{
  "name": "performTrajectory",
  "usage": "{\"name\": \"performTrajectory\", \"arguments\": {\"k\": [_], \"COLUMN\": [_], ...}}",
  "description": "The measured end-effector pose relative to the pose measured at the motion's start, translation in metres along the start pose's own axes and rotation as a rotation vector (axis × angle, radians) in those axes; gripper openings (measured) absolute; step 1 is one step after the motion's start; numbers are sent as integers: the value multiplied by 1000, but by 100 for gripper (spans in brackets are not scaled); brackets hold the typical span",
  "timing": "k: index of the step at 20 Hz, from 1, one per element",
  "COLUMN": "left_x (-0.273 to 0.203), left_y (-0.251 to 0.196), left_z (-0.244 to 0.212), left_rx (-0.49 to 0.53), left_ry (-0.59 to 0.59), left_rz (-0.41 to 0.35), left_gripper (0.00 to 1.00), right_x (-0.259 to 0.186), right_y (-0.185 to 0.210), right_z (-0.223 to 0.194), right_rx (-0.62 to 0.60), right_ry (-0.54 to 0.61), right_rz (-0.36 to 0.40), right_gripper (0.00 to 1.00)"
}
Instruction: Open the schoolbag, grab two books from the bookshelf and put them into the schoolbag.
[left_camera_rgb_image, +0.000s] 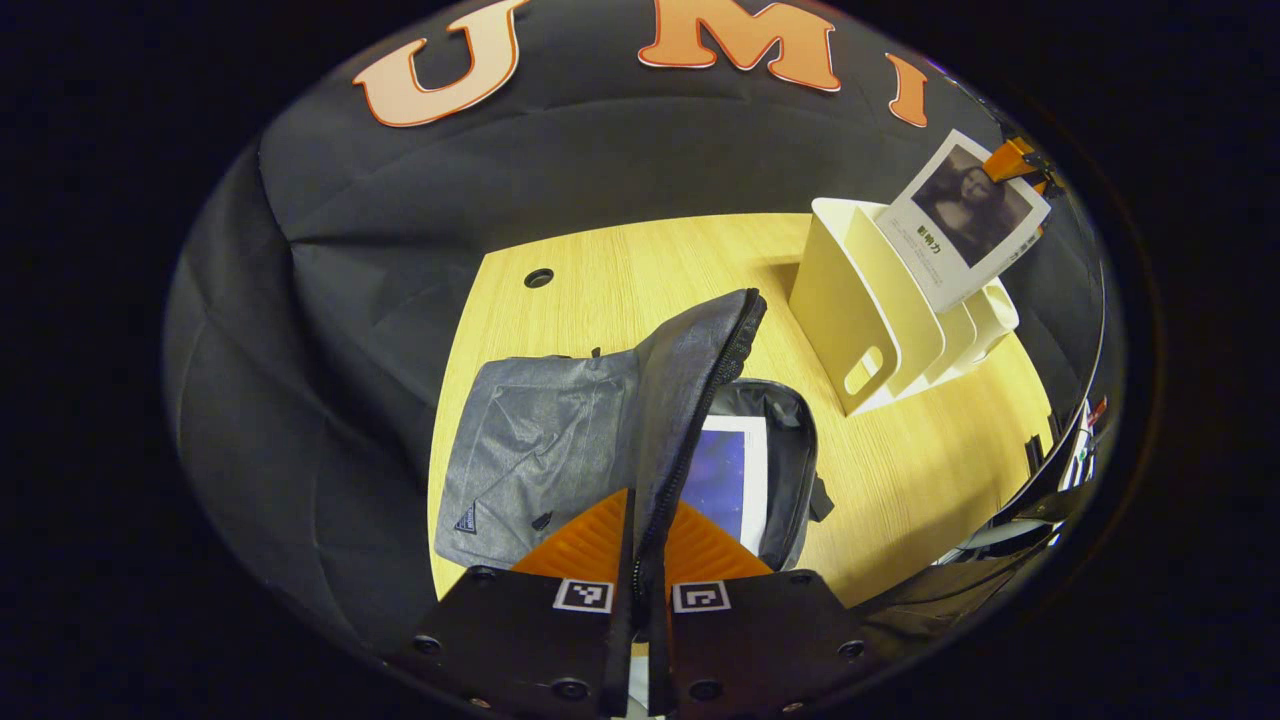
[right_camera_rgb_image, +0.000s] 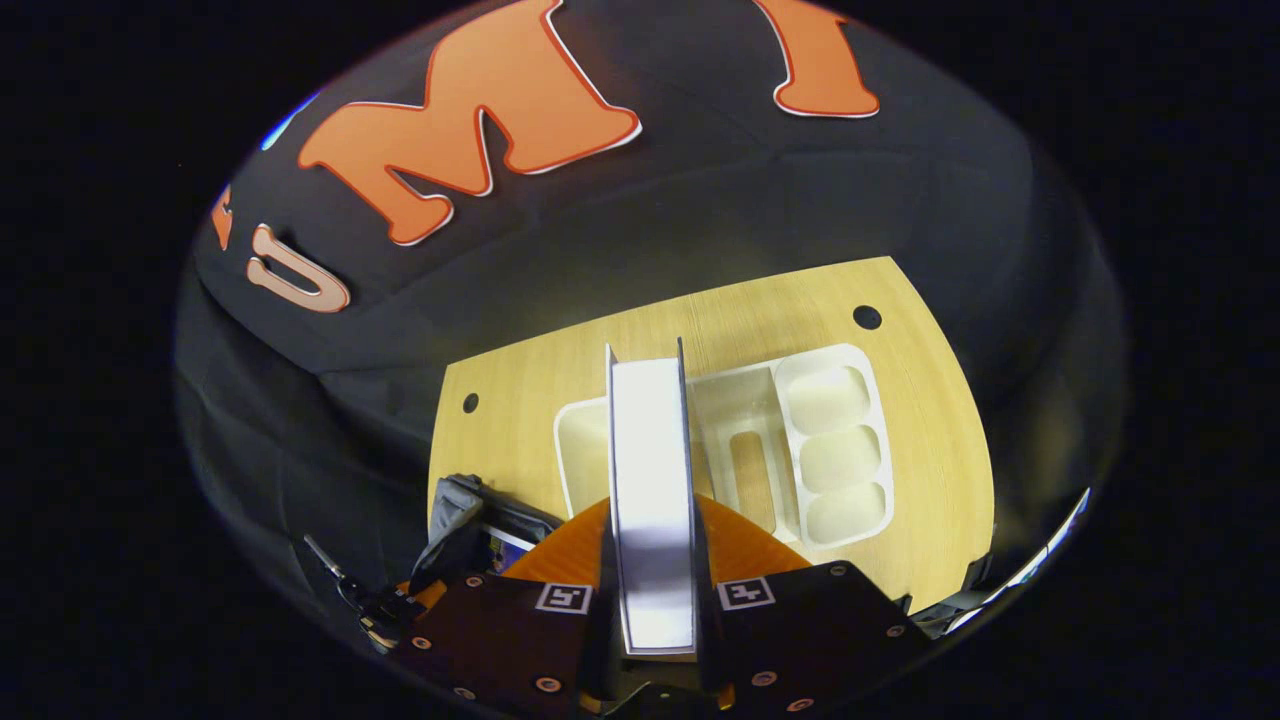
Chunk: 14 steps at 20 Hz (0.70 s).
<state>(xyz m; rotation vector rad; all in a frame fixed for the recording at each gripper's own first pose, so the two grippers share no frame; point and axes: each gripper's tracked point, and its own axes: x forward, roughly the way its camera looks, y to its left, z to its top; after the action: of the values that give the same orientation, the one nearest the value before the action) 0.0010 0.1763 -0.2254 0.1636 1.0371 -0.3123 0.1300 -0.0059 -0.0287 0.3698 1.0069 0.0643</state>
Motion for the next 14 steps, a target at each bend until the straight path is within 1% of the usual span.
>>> {"name": "performTrajectory", "arguments": {"k": [2, 4, 7, 11, 14], "left_x": [-1, -1, -2, 0, -1], "left_y": [0, -1, 1, 4, 10], "left_z": [3, 4, 3, -3, -6], "left_rx": [7, 18, 23, 14, 26], "left_ry": [-5, -11, -23, -22, -18], "left_rz": [-10, -15, -23, -46, -47], "left_gripper": [8, 8, 8, 8, 8], "right_x": [-13, -21, -22, -21, -14], "right_y": [6, 9, 16, 41, 58], "right_z": [-3, -10, -16, -38, -63], "right_rx": [-3, -6, 12, 26, 15], "right_ry": [-17, -23, -31, -11, 18], "right_rz": [17, 19, 20, 83, 114], "right_gripper": [31, 31, 31, 31, 31]}}
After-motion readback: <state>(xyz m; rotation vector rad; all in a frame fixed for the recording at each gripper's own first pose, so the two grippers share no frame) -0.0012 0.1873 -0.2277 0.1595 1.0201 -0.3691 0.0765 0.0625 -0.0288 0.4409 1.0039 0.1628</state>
